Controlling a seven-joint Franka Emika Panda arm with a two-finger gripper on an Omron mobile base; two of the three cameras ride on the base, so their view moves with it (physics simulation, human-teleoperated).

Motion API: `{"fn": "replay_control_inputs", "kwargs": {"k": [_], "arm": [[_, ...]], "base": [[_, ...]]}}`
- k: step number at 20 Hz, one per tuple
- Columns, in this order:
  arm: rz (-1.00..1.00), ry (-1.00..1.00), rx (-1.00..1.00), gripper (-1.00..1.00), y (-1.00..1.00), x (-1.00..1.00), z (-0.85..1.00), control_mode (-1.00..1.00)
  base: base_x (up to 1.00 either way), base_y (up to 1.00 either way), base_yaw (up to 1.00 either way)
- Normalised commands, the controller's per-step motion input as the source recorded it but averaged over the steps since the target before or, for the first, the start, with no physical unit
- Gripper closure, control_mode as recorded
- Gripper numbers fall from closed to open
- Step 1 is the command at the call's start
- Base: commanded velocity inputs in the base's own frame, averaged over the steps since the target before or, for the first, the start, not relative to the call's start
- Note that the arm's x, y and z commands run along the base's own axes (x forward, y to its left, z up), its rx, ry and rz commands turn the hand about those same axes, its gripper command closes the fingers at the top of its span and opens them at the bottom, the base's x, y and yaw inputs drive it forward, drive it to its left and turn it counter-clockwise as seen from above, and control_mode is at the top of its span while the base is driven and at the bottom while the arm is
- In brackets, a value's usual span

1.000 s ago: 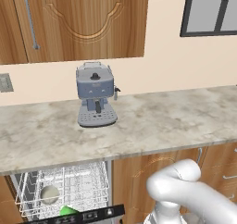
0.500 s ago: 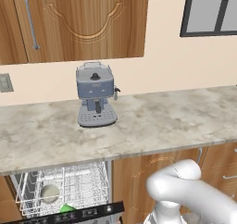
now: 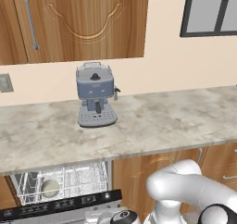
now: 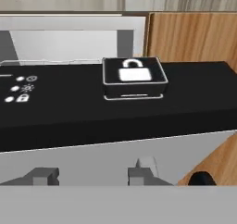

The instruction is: Pick up the cup and bowl from the counter, place them in the dishwasher, and close the dishwasher door.

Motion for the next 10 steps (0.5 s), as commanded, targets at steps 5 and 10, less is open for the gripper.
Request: {"fn": "replay_control_inputs", "kwargs": {"k": [5, 10], "arm": [[-0.13, 0.03, -0.14, -1.0, -1.0, 1.0, -0.01, -1.0], [-0.13, 0.02, -0.13, -1.0, -1.0, 1.0, -0.07, -1.0]], "base": [[0.0, 0.0, 0.0], [0.0, 0.0, 0.0]]}}
